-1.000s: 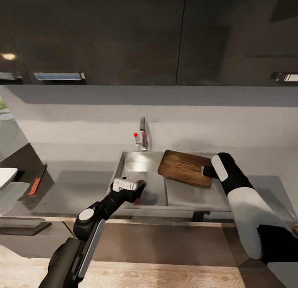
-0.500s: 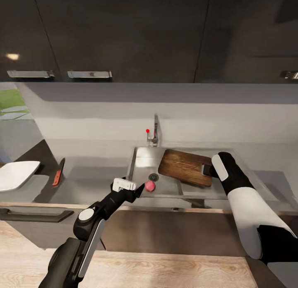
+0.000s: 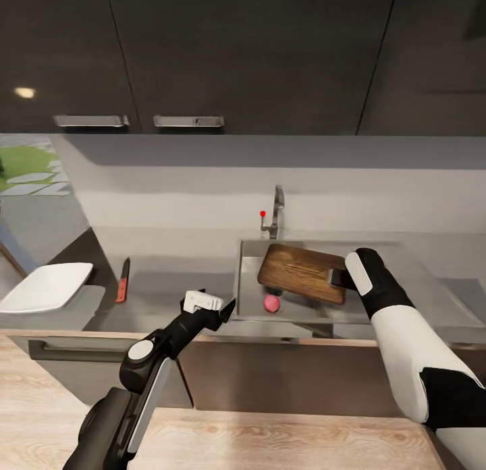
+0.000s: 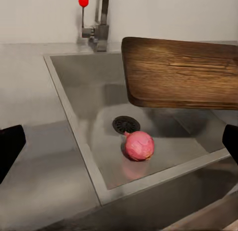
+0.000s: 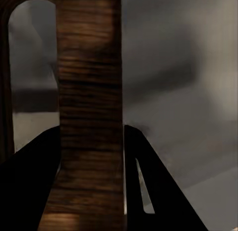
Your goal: In the kitchen, take the Vidalia onion out of the sink, dice it on the chopping board with the paring knife, put the diced onion into the bowl on the countertop, then place both the paring knife and the chopping board into the sink.
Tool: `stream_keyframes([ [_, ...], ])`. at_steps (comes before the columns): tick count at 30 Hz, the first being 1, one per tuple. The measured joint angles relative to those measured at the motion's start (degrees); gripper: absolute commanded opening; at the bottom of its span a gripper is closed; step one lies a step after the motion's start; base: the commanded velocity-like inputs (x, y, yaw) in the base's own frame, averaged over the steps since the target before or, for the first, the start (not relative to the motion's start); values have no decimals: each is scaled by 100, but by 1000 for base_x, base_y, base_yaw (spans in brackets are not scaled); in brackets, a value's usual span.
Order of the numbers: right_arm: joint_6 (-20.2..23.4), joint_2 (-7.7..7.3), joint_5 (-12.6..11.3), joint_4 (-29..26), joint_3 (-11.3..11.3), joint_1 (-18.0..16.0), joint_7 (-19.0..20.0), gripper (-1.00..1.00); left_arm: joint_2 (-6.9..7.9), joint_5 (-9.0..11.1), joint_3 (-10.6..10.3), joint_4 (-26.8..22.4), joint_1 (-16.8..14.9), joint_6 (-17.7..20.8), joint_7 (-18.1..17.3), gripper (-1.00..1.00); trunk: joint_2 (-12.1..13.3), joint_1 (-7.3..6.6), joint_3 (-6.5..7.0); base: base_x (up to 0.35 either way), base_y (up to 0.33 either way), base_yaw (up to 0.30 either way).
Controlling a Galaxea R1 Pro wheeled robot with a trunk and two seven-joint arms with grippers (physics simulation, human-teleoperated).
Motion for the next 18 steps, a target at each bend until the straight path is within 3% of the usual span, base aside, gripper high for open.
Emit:
stream_keyframes([
  [18, -1, 0, -2, 0, 0, 0, 0, -100, 0, 2, -3, 0, 0, 0, -3, 100, 0, 0, 0, 0, 318, 0],
])
